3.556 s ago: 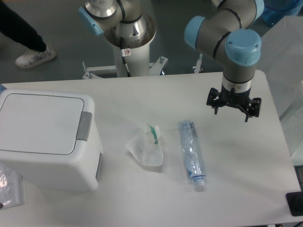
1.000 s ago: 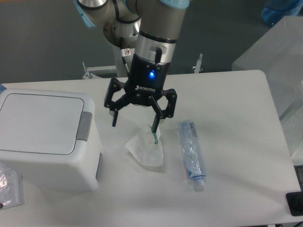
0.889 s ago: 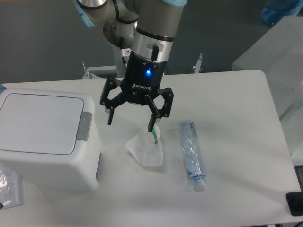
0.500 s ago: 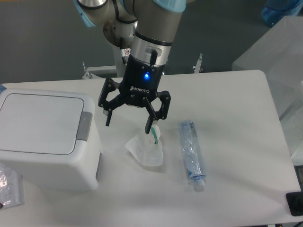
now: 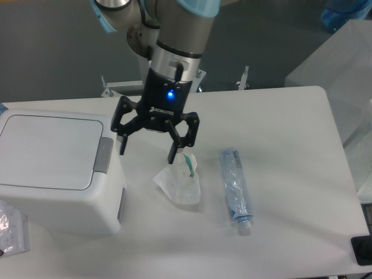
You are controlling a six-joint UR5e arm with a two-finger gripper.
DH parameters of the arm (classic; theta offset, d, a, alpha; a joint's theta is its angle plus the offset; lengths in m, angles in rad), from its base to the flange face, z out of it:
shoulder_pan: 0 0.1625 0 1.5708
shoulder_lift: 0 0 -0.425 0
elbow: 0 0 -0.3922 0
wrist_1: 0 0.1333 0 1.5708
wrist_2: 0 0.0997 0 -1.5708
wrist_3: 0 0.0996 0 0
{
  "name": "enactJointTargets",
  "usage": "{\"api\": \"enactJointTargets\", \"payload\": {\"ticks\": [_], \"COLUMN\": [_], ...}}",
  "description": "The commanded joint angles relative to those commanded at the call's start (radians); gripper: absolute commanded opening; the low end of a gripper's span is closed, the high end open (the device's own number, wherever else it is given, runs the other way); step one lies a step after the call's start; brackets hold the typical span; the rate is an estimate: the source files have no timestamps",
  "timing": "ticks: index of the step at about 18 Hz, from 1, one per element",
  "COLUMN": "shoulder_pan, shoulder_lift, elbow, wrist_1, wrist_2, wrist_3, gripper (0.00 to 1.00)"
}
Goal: Open the trash can
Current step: 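Push the gripper finger against the bin lid edge to flip it open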
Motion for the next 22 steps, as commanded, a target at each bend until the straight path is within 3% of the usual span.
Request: {"api": "enactJointTargets", "payload": {"ticks": [4, 22], "shoulder_pan": [-0.003, -0.011], "shoulder_lift": [0.005, -0.028], "elbow": [-0.031, -0.028], "wrist_1": [0.005, 0.012], "wrist_2": [0.008, 0.009], "wrist_3": [0.008, 0.017], "gripper": [1.0, 1.0]}}
